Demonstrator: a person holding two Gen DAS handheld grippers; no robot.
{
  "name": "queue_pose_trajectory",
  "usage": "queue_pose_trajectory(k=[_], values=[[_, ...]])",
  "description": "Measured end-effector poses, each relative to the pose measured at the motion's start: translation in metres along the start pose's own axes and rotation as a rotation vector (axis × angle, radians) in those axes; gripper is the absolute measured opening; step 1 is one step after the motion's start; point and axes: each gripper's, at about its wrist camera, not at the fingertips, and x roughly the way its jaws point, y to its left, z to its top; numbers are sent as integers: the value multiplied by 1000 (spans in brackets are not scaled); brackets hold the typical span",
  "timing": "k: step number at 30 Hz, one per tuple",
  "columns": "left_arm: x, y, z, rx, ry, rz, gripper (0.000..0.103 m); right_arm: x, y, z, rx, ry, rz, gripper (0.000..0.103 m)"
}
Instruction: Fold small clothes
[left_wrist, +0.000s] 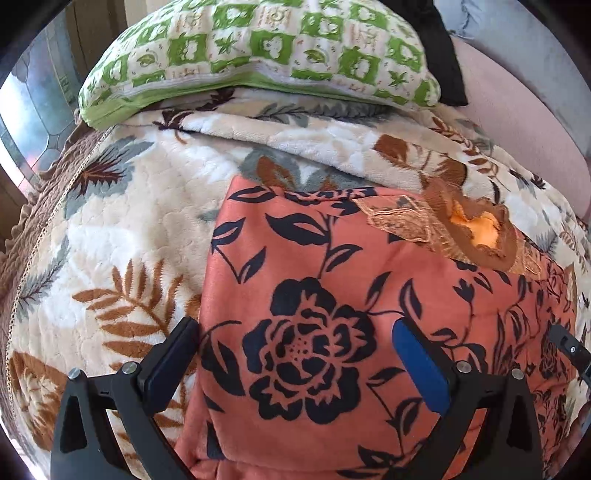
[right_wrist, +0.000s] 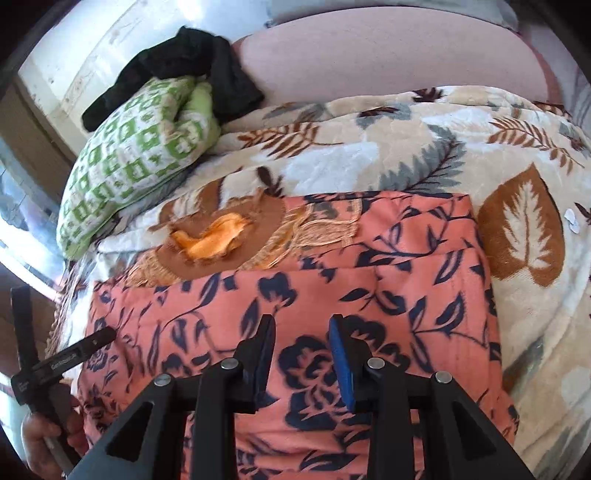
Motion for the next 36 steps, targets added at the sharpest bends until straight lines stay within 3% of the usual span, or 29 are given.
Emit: queue_pose_trajectory(k=[3,6,8,11,13,16,20,26,33,36], values=[[-11,-13,-12,78,-34,22,103,-3,30,-16,-102,44,41,34],[11,-27,-29,220,28,88,103,17,49,-36,-196,168,13,34],[6,-24,-33,230,-30,75,103,20,54,-44,-234,160,-13,34],[0,-15,-27,195,-5,35,103,13,52,-42,-198,196,0,34],[-5,-17,-33,203,-33,59,103,7,44,-39,-140,174,52,34],[1,-22,-41,233,-55,84,103,14,39,-41,-132,182,25,34],[5,-14,-39,164,-41,44,103,20,49,-44,-213,157,-16,35],[5,-12,-47,110,-59,42,103,22,35,-41,-97,173,31,35],[-20,5,-81,113,-70,-8,103,8,39,-68,-176,26,4,35],[-33,17,-111,153,-35,39,103,-8,35,-80,-159,5,7,35]])
